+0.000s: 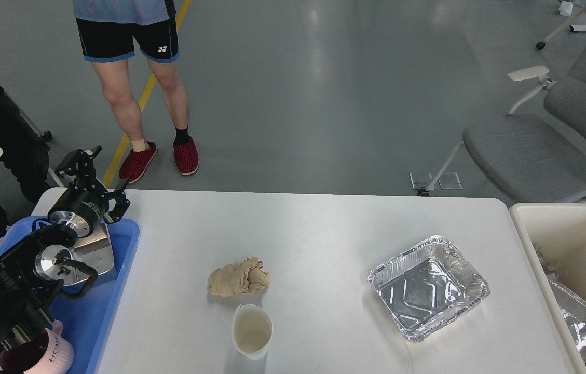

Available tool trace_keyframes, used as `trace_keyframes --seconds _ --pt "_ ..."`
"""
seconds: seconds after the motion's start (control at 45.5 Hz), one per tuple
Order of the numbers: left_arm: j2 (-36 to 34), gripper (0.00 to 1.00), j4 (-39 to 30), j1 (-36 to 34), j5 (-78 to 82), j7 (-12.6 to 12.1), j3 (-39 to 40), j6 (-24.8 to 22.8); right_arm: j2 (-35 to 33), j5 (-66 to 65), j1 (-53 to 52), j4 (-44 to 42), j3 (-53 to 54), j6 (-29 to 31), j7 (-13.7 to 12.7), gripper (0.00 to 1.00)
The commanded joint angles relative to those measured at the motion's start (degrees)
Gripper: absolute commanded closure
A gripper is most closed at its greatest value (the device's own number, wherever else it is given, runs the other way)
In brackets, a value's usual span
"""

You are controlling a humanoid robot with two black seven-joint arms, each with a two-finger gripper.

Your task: Tidy desktop

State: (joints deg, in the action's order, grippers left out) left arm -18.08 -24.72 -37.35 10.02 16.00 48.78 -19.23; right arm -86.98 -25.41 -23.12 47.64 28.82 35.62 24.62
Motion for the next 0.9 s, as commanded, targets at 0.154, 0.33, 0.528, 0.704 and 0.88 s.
trace_keyframes --seconds 0.154,0.33,0.528,0.704,0.88 --pt "0.68 0.09 -0.06 -0.01 0.00 0.09 0.00 0.25 12.70 -10.61 -3.41 -0.71 0.62 -3.00 0.08 0.00" --pt "0.85 0.09 -0.06 -0.01 0.00 0.09 0.00 0.60 25.70 -28.01 -8.86 -6.41 0.54 -6.52 0.08 0.00" --pt "1.73 0.09 -0.06 -0.01 0.00 0.09 0.00 0.78 36.43 -38.13 -11.51 -9.06 -0.17 -9.95 0.08 0.00" --pt "2.00 0.09 -0.06 -0.01 0.00 0.09 0.00 0.78 41.71 -46.04 -10.45 -8.97 -0.26 -11.97 0.25 0.00" --pt "2.88 0.09 -0.06 -0.09 0.00 0.09 0.00 0.87 45.75 -48.33 -10.01 -9.14 -0.87 -13.02 0.69 0.00"
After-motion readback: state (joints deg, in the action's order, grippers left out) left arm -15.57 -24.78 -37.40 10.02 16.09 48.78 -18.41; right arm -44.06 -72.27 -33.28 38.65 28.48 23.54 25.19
